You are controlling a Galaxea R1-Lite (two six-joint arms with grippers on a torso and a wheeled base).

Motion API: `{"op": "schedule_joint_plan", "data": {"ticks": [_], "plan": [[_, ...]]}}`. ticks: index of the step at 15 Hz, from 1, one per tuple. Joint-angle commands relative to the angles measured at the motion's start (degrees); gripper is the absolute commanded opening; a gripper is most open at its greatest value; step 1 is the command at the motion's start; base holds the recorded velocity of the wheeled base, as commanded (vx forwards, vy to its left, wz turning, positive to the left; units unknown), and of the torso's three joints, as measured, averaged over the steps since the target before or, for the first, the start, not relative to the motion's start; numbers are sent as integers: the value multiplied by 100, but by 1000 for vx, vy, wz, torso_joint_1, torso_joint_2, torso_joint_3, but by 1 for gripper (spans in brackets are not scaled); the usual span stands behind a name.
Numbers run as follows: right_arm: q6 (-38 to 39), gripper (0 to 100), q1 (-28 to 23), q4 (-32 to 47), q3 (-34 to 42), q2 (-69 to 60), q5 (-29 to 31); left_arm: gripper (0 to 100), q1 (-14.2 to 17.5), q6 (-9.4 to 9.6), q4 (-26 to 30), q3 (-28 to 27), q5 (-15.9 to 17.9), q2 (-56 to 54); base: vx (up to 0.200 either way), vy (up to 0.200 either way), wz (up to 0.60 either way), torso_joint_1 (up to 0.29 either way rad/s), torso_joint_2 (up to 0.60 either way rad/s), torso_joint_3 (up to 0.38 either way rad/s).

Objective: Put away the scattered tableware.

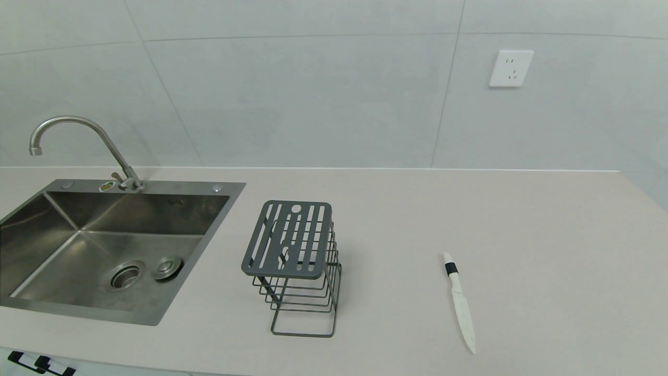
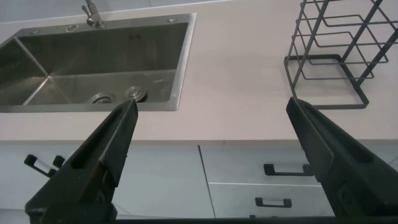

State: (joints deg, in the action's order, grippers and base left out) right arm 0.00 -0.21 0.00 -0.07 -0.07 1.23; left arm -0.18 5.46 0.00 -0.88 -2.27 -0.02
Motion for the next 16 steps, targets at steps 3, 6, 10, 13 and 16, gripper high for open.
{"op": "schedule_joint_plan", "data": {"ticks": [3,6,10,13,16], "plan": [[-35,100,-6,9,-1,7,-18,100,1,-1,0,9,-2,2,0,0,0,0,0,0],[-26,100,-6,-70,7,7,-9,100,1,25,9,9,86,2,0,0,0,-131,276,154],[-70,100,-6,-1002,7,7,-9,100,1,43,-44,17,227,2,0,0,0,-30,64,35],[-132,100,12,-826,-19,16,-483,100,1,271,-237,79,473,2,0,0,0,0,0,0],[-132,100,21,-53,-318,183,-1415,100,1,588,-255,79,763,2,0,0,0,0,0,0]]}}
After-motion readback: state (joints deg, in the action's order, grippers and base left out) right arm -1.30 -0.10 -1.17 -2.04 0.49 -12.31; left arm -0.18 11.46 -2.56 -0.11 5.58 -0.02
